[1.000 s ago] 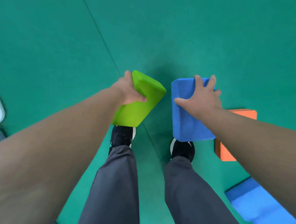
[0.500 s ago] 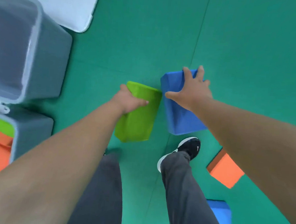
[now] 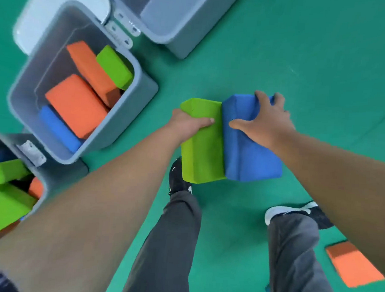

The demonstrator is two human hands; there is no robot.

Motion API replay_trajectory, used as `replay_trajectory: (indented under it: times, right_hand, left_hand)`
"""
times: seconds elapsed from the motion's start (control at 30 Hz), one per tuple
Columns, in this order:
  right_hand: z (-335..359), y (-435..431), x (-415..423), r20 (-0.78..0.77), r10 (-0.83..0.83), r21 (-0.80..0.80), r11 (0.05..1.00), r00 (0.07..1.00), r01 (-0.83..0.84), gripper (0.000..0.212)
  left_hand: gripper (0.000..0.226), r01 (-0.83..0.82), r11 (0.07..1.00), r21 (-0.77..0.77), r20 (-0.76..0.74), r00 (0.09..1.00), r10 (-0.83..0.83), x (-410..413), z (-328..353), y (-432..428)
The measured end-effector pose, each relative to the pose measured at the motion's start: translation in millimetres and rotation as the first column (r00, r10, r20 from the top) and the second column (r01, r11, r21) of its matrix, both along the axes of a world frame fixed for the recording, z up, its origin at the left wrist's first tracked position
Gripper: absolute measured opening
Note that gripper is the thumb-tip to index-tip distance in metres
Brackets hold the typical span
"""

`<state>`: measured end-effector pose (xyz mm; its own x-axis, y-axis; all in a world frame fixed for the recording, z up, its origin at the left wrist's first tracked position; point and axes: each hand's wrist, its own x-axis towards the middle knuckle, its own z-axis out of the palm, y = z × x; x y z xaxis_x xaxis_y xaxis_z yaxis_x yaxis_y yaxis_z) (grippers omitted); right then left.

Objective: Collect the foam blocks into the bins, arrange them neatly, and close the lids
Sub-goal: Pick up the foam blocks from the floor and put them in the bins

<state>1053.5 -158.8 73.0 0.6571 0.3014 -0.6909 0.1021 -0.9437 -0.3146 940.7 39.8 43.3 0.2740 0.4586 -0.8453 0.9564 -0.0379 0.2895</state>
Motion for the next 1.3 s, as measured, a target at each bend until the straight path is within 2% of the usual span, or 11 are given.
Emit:
replay_trajectory:
  times: [0.13,0.27,0.4,0.6,0.67,0.83,0.93,1.1,1.2,1.23,1.3]
  right_hand:
    - [12,112,-27,-0.005,0.098,0.055,0.994,0.995,-0.098,0.118]
    - [31,211,-48,0.048,0.275,0.089,0.956,0.960,-0.279,0.118]
    - [48,283,-71,0.085,0.361,0.136,0.919,0.929,-0.369,0.118]
    - [48,350,-115,0.033,0.279,0.184,0.942,0.960,-0.280,0.119]
    - [44,362,-130,0.039,0.294,0.179,0.938,0.955,-0.296,0.120]
    - [31,381,-155,0.069,0.385,0.146,0.909,0.920,-0.391,0.122]
    - [28,388,-162,0.071,0.408,0.145,0.898,0.910,-0.414,0.123]
    - [29,394,-162,0.050,0.432,0.174,0.884,0.901,-0.434,0.118]
    - [30,402,-162,0.052,0.414,0.172,0.892,0.909,-0.417,0.118]
    - [30,404,-162,0.055,0.405,0.170,0.897,0.913,-0.408,0.118]
    - [29,410,-163,0.062,0.381,0.162,0.908,0.922,-0.386,0.117]
  left_hand:
    - [0.128,-0.090,0.994,0.068,0.085,0.993,0.084,-63,4,108]
    - [0.083,-0.257,0.966,0.038,0.233,0.942,0.242,-115,31,189]
    - [0.113,-0.415,0.909,0.034,0.287,0.875,0.389,-164,46,247]
    - [0.074,-0.580,0.811,0.072,0.392,0.764,0.512,-219,52,284]
    - [0.072,-0.669,0.742,0.045,0.413,0.689,0.596,-232,48,293]
    - [0.103,-0.817,0.577,-0.013,0.393,0.526,0.754,-263,42,312]
    - [0.086,-0.832,0.548,-0.085,0.451,0.458,0.766,-273,47,323]
    - [0.057,-0.865,0.370,-0.338,0.533,0.148,0.833,-282,58,346]
    - [0.053,-0.870,0.266,-0.415,0.504,0.024,0.863,-288,57,362]
    - [0.056,-0.871,0.254,-0.421,0.488,0.018,0.872,-288,57,365]
    - [0.071,-0.895,0.285,-0.342,0.410,0.131,0.903,-290,50,368]
